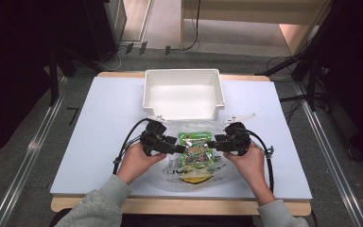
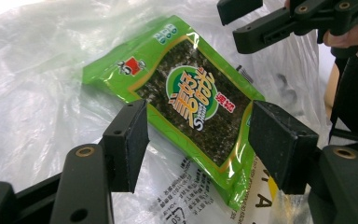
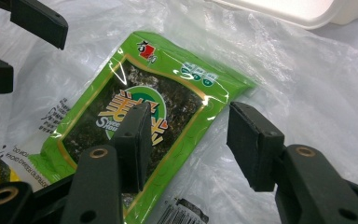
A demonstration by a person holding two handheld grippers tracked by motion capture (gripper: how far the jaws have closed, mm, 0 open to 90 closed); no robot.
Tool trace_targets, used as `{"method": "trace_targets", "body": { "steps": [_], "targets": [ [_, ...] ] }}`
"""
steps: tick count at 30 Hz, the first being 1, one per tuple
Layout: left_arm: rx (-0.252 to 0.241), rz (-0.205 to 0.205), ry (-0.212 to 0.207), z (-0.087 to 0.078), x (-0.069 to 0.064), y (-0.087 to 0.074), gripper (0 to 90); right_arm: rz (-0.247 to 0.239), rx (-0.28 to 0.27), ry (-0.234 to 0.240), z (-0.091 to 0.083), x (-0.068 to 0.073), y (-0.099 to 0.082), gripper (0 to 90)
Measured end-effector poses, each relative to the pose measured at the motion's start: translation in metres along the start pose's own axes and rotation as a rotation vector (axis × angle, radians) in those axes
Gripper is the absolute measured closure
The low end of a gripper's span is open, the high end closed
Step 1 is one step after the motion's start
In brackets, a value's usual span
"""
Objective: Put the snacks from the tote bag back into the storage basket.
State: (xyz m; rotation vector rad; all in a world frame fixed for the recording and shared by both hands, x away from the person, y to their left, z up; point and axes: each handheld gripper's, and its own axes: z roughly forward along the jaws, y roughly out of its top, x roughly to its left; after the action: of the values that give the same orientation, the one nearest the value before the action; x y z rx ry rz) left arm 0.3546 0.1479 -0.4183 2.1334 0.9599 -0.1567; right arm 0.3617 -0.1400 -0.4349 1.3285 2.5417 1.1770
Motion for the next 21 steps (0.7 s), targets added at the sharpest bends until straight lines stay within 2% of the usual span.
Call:
{"method": "trace_targets", "body": {
  "steps": [3, 6, 10, 13, 16, 21],
  "targets": [
    [-0.002, 0.001, 0.0, 0.0, 0.0, -0.002, 40.0, 0.004, 0.0, 0.002, 0.001, -0.001, 0.0, 51.4],
    [-0.009, 0.018, 0.009, 0.001, -0.003, -0.003, 46.7, 0.009, 0.004, 0.004, 0.002, -0.001, 0.0, 51.3],
    [0.007, 0.003, 0.022, 0.003, -0.005, -0.004, 63.4, 0.005, 0.008, 0.006, 0.004, -0.001, 0.0, 51.4],
    [0.003, 0.012, 0.027, 0.006, -0.008, -0.004, 76.2, 0.01, 0.011, 0.002, 0.005, -0.001, 0.0, 51.4],
    [-0.004, 0.013, 0.025, 0.008, -0.009, -0.003, 85.0, 0.009, 0.012, 0.005, 0.006, -0.001, 0.0, 51.4],
    [0.005, 0.021, 0.034, 0.013, -0.01, -0.003, 90.0, 0.003, 0.01, 0.006, 0.007, -0.001, 0.001, 51.4]
  ]
}}
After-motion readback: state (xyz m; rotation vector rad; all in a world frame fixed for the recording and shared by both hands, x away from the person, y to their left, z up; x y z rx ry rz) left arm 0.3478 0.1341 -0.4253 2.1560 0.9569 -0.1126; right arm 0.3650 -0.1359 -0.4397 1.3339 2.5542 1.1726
